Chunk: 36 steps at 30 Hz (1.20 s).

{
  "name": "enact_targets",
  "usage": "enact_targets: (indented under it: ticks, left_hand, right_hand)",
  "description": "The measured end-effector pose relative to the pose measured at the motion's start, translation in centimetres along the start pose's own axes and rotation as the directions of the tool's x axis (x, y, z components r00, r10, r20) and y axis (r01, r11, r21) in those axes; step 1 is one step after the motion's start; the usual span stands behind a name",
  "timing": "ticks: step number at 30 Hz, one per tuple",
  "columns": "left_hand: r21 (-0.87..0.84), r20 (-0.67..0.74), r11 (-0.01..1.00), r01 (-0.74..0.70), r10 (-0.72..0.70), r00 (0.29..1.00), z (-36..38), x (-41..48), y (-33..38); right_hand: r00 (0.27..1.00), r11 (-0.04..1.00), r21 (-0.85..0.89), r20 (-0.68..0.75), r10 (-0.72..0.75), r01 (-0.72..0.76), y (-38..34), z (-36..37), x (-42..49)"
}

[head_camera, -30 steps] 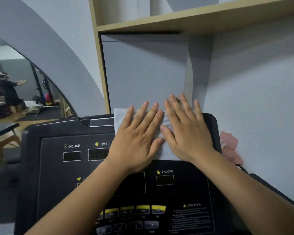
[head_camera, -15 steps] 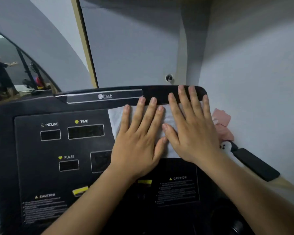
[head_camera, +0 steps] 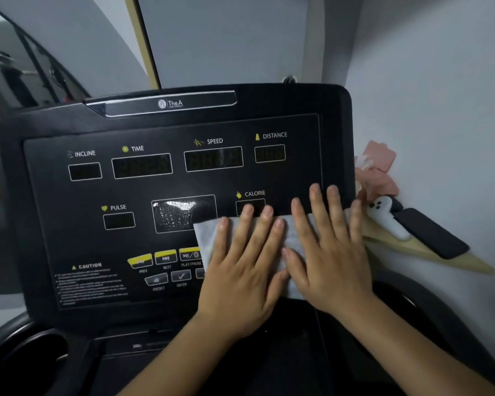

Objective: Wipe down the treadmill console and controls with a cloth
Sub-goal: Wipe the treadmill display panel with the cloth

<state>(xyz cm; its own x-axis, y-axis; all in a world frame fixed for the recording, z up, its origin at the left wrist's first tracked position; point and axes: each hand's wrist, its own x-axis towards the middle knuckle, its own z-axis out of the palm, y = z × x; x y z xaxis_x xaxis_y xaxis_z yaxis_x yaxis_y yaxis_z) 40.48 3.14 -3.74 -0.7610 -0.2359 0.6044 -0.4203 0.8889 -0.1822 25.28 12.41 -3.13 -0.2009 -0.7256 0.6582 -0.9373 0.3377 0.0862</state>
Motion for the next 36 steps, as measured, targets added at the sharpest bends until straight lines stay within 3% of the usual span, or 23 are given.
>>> enact_targets:
  ticks: [3,7,12,18,23,36]
  left_hand:
    - [-0.042,0.012,0.999,0.034,-0.034,0.999,-0.3,-0.7,0.4]
    - [-0.056,-0.047,0.998,-0.037,0.035,0.998,-0.9,1.4,-0.3]
    - [0.066,-0.087,0.994,0.087,-0.082,0.993,-2.1,5.5,-4.5]
    - [0.152,-0.118,0.985,0.078,-0.06,0.991,-5.6,9.4,-11.6]
    - [0.209,-0.129,0.977,0.039,-0.012,0.992,-7.3,10.5,-15.6]
    - [0.252,-0.151,0.964,0.089,-0.052,0.987,-10.6,7.4,-25.5]
  right_hand:
    - [1.0,1.0,0.009,0.005,0.006,-0.006,-0.4,0.3,-0.9]
    - [1.0,1.0,-0.017,0.023,-0.012,0.012,-0.2,-0.6,1.7]
    - [0.999,0.998,-0.046,0.009,-0.039,0.039,-0.2,-2.6,8.9]
    - [0.997,0.995,-0.074,-0.024,-0.071,0.069,-1.7,-3.9,15.6]
    - [0.997,0.994,-0.087,-0.038,-0.065,0.062,-4.1,-4.4,18.7]
    - [0.992,0.991,-0.083,-0.064,-0.113,0.107,-13.8,-3.9,22.8]
